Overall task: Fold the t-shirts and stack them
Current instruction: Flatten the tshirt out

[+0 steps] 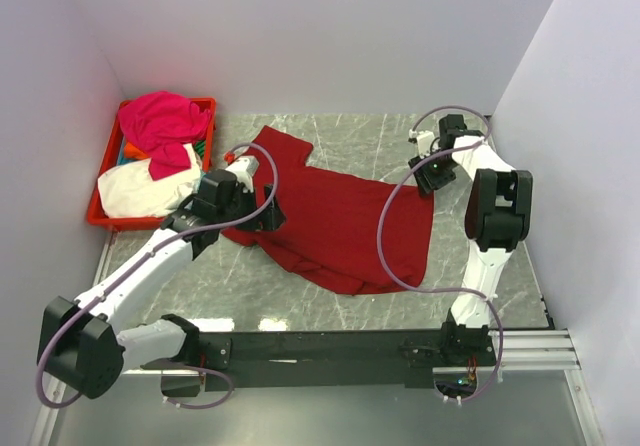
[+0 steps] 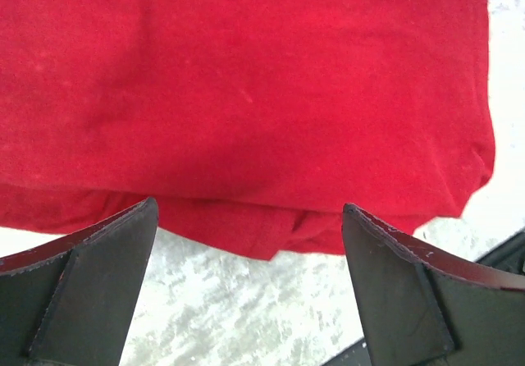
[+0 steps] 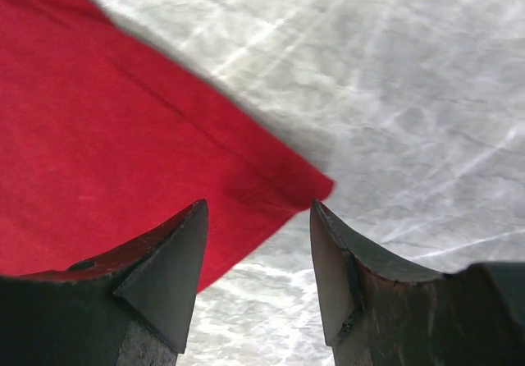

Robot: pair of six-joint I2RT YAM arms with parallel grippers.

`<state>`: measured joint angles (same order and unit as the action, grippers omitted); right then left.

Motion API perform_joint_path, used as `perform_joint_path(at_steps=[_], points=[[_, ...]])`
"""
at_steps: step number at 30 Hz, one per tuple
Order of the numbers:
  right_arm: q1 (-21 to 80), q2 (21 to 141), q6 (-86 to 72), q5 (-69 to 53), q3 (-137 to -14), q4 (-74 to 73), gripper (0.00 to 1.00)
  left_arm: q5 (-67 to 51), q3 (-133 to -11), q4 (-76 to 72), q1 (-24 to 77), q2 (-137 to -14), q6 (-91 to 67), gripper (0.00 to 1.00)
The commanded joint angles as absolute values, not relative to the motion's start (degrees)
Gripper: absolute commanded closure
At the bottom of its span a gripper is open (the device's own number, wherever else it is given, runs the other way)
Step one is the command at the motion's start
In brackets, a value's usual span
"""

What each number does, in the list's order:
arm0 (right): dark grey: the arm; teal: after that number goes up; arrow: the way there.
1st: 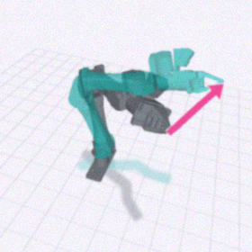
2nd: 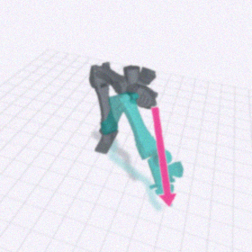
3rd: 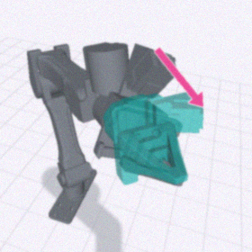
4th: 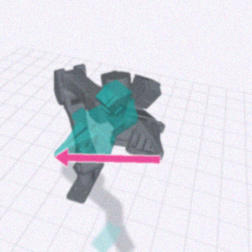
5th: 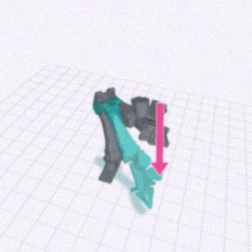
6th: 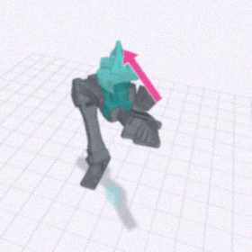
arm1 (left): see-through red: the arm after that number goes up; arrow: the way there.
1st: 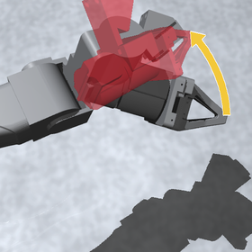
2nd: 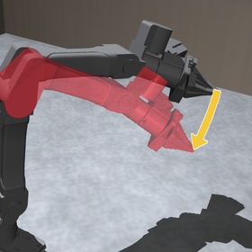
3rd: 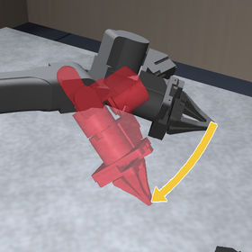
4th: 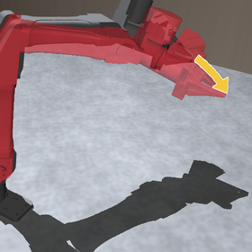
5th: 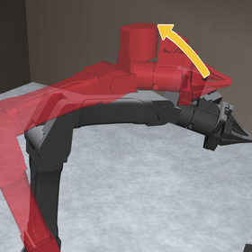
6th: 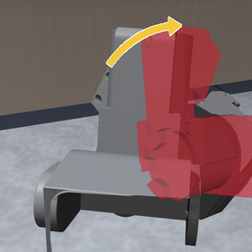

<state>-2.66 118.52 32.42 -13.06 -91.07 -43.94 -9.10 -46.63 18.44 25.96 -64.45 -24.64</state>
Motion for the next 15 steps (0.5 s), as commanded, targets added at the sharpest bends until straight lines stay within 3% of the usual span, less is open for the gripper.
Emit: perform_joint_path(at_steps=[1,10,13,15], points=[[-4.39,120.23,31.73,-12.21,-95.52,-43.15,0.41,-6.59,-50.71,16.52,25.84,-65.65,-22.59,0.01],[-4.83,126.38,31.9,-13.62,-100.97,-45.87,0.45,-5.71,-52.73,15.64,25.75,-68.29,-22.06,0.0],[-4.83,127.87,32.26,-15.03,-103.0,-47.98,0.56,-5.8,-54.83,15.3,25.23,-70.13,-21.27,0.01],[-4.83,128.32,32.78,-16.08,-103.8,-49.65,0.76,-8.68,-56.5,14.59,23.21,-71.62,-21.18,0.01]])
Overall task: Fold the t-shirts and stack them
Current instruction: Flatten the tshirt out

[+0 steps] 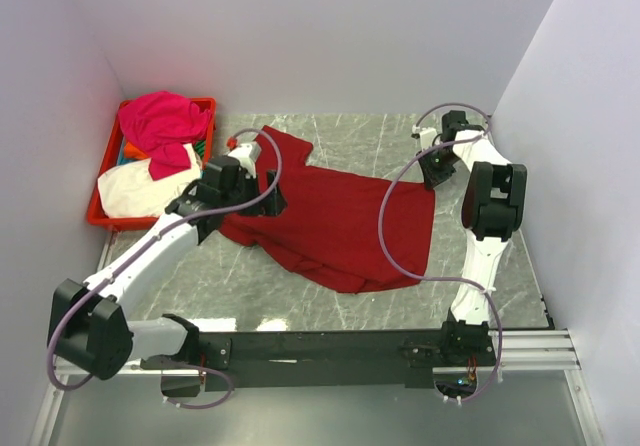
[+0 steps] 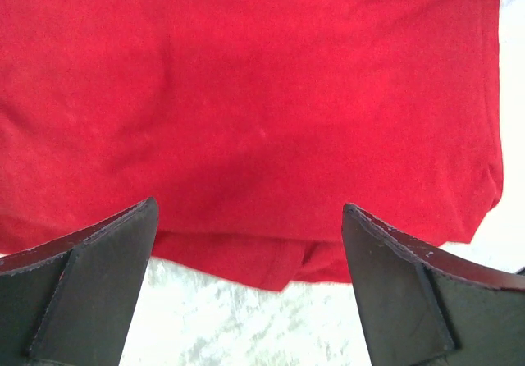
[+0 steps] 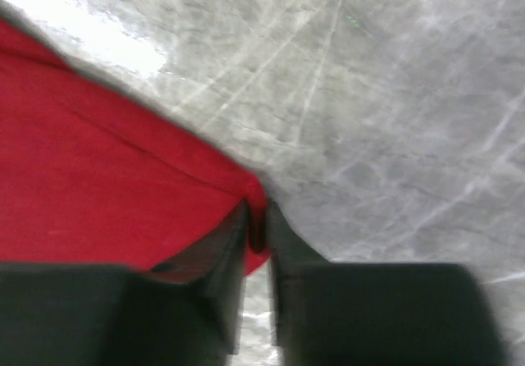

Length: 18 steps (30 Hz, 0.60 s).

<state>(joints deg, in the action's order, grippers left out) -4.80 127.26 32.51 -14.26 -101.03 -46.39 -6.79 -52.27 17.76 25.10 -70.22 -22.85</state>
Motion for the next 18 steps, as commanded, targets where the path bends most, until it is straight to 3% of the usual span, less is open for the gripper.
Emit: perform_joint_path(at_steps=[1,2,4,11,16,18], points=[[-4.83,128.15,32.78,-16.34,-103.71,-49.75,0.83,-10.7,-58.78,13.98,22.07,-73.89,-21.44,0.01],[-4.92,128.06,32.87,-16.52,-103.45,-49.75,0.94,-12.64,-60.19,13.54,19.36,-75.31,-21.97,0.01],[-5.18,127.1,33.05,-16.26,-102.4,-48.7,1.0,-17.39,-64.67,12.57,16.97,-80.21,-23.46,0.01],[-6.68,126.3,25.94,-1.95,-105.46,-34.03,1.0,-13.11,-91.81,18.0,12.84,-105.87,-21.36,0.01],[-6.68,127.0,22.06,-2.37,-108.28,-29.18,1.0,-10.37,-121.07,29.95,10.29,-131.06,-17.15,0.18],[-6.5,127.79,22.15,-3.43,-110.29,-30.58,1.0,-9.58,-131.86,32.94,9.41,-137.17,-15.39,0.19]])
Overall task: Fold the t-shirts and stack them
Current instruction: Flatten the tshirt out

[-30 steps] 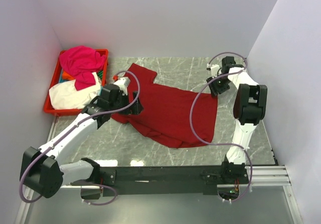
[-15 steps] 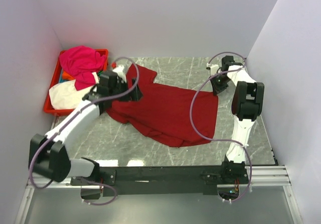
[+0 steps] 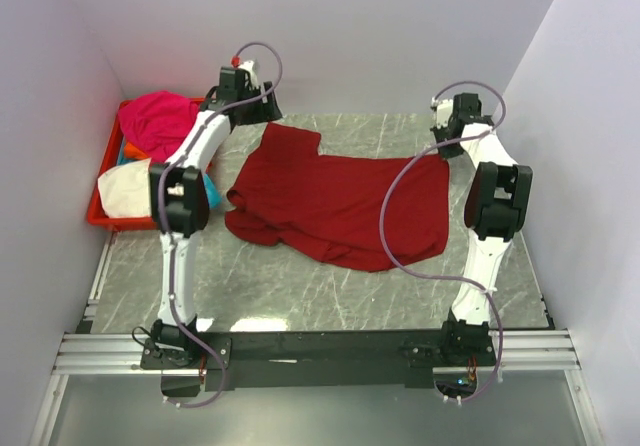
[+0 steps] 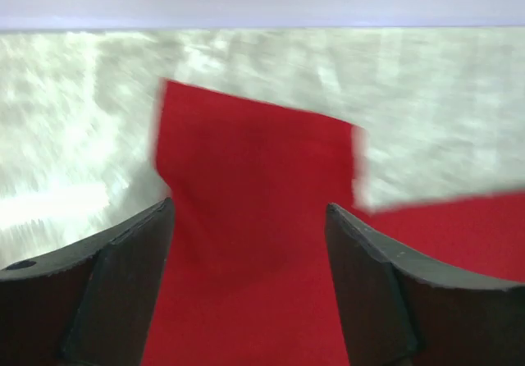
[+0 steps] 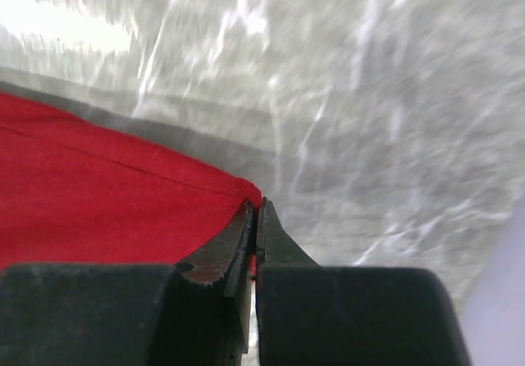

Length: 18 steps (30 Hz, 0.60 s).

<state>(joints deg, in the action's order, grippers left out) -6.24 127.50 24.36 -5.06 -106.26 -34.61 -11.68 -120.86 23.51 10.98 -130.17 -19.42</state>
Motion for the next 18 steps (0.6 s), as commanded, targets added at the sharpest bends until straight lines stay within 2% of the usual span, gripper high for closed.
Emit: perform_joint_path(at_steps=[1,6,9,11,16,18], points=[[-6.42,128.4,22.41,-3.69,-110.65,-31.02,1.0,-10.1,-134.01,32.78,9.14,-141.46,-14.95,0.22],[-6.42,128.41,24.61,-4.3,-110.48,-31.38,1.0,-12.66,-132.46,23.66,7.82,-145.54,-15.03,0.22],[-6.5,127.62,25.49,-5.18,-109.52,-31.73,1.0,-12.74,-136.03,22.85,7.73,-148.26,-16.17,0.25],[-6.5,127.09,25.49,-5.89,-108.99,-31.64,1.0,-12.83,-138.68,23.38,7.73,-150.9,-17.31,0.31],[-6.5,126.21,24.61,-8.52,-108.46,-32.43,1.0,-15.99,-136.15,22.06,7.82,-151.61,-18.81,0.48],[-6.5,126.3,24.35,-8.96,-108.54,-32.87,1.0,-16.08,-135.62,23.9,7.91,-151.7,-18.2,0.51]])
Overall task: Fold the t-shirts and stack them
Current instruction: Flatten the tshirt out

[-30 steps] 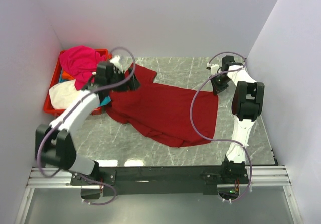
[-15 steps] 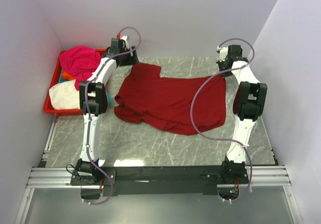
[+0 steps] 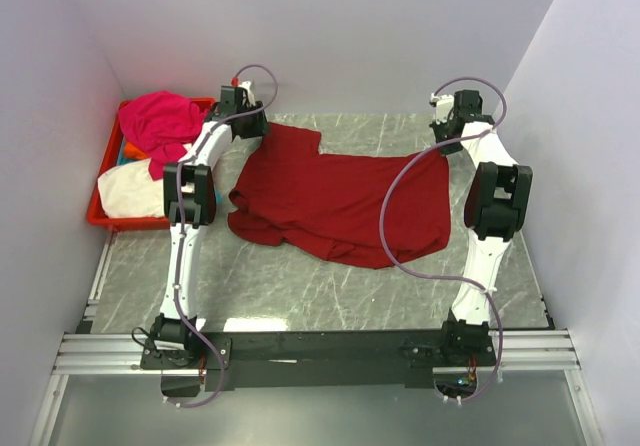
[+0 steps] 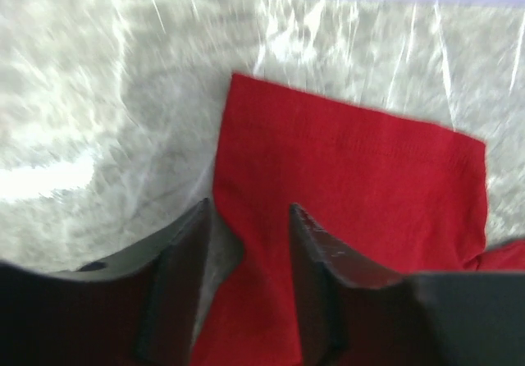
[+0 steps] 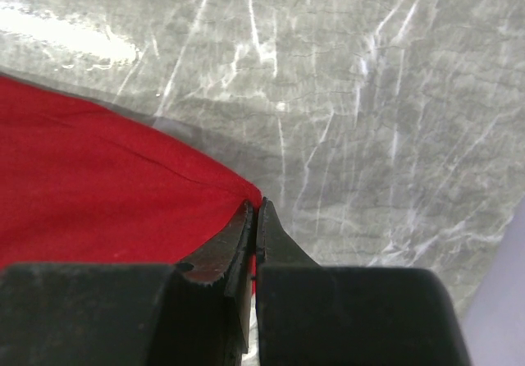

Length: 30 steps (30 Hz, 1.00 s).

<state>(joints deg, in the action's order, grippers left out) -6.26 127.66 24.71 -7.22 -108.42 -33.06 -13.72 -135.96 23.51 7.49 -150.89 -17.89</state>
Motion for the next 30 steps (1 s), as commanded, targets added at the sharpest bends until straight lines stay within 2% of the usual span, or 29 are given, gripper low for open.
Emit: perform_joint_path(at_steps=[1,3,6,8,9,10,15,16,17,18,23,24,29,30], points=[[-6.5,126.3,24.26,-9.23,-108.54,-33.13,1.0,-16.0,-135.35,24.69,7.91,-151.61,-17.93,0.54],[-6.59,126.3,24.26,-9.32,-108.28,-33.31,1.0,-15.91,-134.13,25.92,7.91,-151.26,-17.66,0.57],[-6.42,125.69,24.17,-9.05,-107.32,-33.05,0.97,-16.09,-133.07,27.59,8.0,-150.74,-17.4,0.71],[-6.5,125.16,24.26,-8.7,-106.53,-32.78,0.92,-16.0,-132.11,28.38,8.09,-150.38,-17.58,0.82],[-6.59,124.55,24.34,-8.61,-105.74,-32.61,0.86,-15.56,-131.66,28.82,8.09,-149.6,-17.58,0.89],[-6.5,124.19,24.52,-8.44,-105.47,-32.52,0.82,-15.03,-130.7,29.35,8.0,-148.98,-17.84,1.0],[-6.33,119.46,24.87,-7.82,-102.22,-31.99,0.62,-8.54,-122.27,24.27,6.86,-138.9,-20.56,1.0],[-5.89,118.23,25.57,-7.91,-101.35,-31.82,0.57,-8.09,-121.39,23.13,6.33,-137.39,-20.91,0.91],[-5.71,115.52,26.01,-8.0,-99.08,-31.21,0.56,-7.56,-120.68,23.03,6.15,-136.24,-21.53,0.81],[-5.19,114.01,26.62,-8.0,-97.75,-31.03,0.49,-8.17,-120.67,23.11,6.07,-134.06,-21.36,0.67],[-1.24,103.48,32.25,-10.89,-88.09,-30.67,0.47,-10.02,-117.79,21.02,6.15,-126.05,-19.34,0.45],[-0.53,101.97,33.56,-12.29,-86.67,-31.28,0.46,-10.19,-116.64,20.22,6.15,-122.12,-18.64,0.38],[6.4,91.17,46.91,-28.19,-75.43,-38.65,0.46,-11.25,-103.39,16.36,6.15,-107.6,-13.19,0.27],[10.51,89.75,49.02,-30.3,-73.84,-40.06,0.47,-10.9,-100.49,14.43,6.15,-101.57,-13.18,0.23]])
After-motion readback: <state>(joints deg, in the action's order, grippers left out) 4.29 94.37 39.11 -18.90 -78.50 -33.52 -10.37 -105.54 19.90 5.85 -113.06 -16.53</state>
